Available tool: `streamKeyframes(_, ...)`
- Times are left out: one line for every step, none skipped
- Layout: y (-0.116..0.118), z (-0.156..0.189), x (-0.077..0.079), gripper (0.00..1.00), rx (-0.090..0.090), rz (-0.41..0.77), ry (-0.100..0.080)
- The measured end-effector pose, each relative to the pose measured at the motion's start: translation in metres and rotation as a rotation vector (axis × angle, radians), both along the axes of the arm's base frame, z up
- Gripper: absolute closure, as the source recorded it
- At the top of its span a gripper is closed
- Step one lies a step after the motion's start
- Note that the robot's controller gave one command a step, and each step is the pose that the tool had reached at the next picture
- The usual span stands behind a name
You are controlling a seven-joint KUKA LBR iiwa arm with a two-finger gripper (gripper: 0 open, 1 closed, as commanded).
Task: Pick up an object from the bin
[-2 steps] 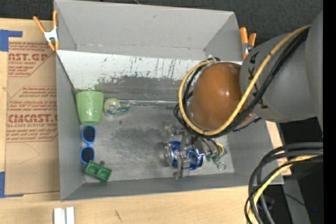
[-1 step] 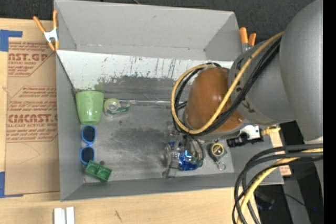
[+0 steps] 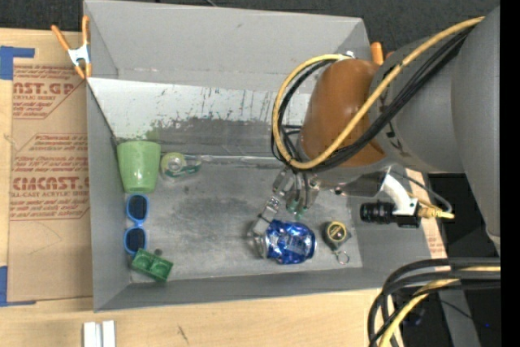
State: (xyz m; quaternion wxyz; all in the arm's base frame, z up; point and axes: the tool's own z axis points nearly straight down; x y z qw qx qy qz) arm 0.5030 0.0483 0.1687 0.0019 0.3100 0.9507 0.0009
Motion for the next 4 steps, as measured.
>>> streamKeyframes(-0.002,-0.041,-0.021,0.00,-0.001,0.178,0.008)
streamKeyframes(-0.002,-0.039,-0.003,0.00,-0.001,-0.057,0.004)
streamKeyframes(0.004,-0.042,-0.022,0.00,-0.001,0.386,0.006)
streamKeyframes(-0.002,-0.041,-0.013,0.00,-0.003,0.811,0.002)
